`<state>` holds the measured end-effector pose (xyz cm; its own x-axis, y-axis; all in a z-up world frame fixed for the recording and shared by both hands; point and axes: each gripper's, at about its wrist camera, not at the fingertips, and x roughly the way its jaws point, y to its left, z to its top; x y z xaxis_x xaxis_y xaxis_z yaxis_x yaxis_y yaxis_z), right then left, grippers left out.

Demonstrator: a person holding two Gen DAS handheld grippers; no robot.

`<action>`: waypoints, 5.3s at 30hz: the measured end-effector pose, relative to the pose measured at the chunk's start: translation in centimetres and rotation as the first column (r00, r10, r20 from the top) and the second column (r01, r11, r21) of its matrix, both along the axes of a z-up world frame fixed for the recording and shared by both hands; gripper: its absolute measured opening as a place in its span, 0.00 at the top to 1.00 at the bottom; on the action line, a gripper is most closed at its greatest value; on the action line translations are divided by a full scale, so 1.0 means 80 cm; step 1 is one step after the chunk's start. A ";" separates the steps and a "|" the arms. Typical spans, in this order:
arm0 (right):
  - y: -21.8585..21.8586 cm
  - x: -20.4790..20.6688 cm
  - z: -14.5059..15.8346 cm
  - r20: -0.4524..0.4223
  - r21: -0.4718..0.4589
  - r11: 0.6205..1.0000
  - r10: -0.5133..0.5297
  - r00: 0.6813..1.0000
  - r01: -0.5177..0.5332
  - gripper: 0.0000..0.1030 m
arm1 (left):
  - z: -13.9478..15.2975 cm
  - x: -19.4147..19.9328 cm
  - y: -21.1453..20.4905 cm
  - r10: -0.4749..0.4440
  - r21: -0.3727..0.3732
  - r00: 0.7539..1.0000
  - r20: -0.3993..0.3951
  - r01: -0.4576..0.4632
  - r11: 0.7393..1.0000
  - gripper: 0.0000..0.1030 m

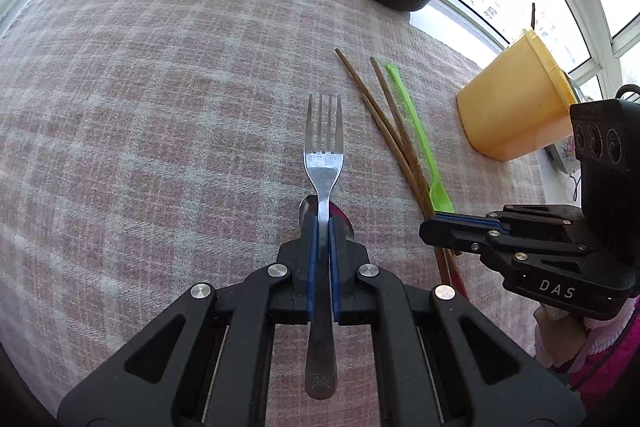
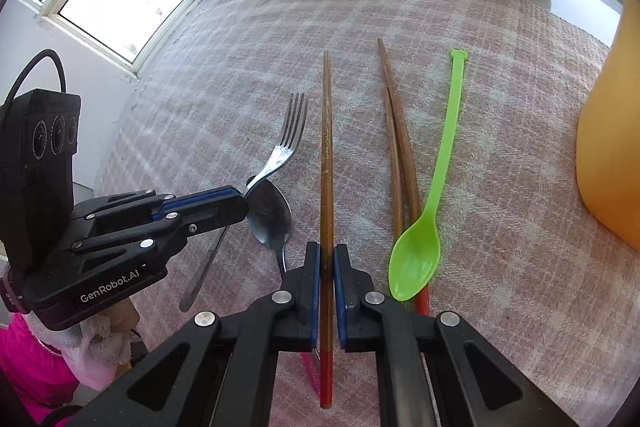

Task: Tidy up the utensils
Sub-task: 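Lift and carry the chopstick and fork over the yellow bin, then open both tools to drop the chopstick and fork into the bin, then move both open tools down toward the metal spoon and green spoon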

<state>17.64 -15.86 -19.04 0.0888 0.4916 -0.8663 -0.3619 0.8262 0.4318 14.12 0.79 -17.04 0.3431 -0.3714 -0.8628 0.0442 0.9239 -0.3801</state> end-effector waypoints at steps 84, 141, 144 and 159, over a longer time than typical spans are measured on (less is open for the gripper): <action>-0.283 0.101 0.142 0.371 0.139 0.925 -0.381 0.847 0.355 0.96 | 0.126 0.141 -0.275 -0.082 -0.056 0.856 0.510 0.128 0.990 0.97; -0.217 -0.041 0.178 0.517 0.050 0.898 -0.397 0.758 0.436 0.10 | 0.164 -0.017 -0.103 -0.098 0.075 0.878 0.469 0.071 0.995 0.37; -0.207 -0.045 0.177 0.525 0.028 0.891 -0.399 0.752 0.453 0.09 | 0.159 -0.024 -0.087 -0.084 0.084 0.887 0.454 0.051 0.995 0.37; -0.167 -0.067 0.172 0.525 -0.012 0.904 -0.359 0.772 0.428 0.00 | 0.104 -0.049 -0.023 0.021 0.065 0.952 0.306 -0.043 0.997 0.37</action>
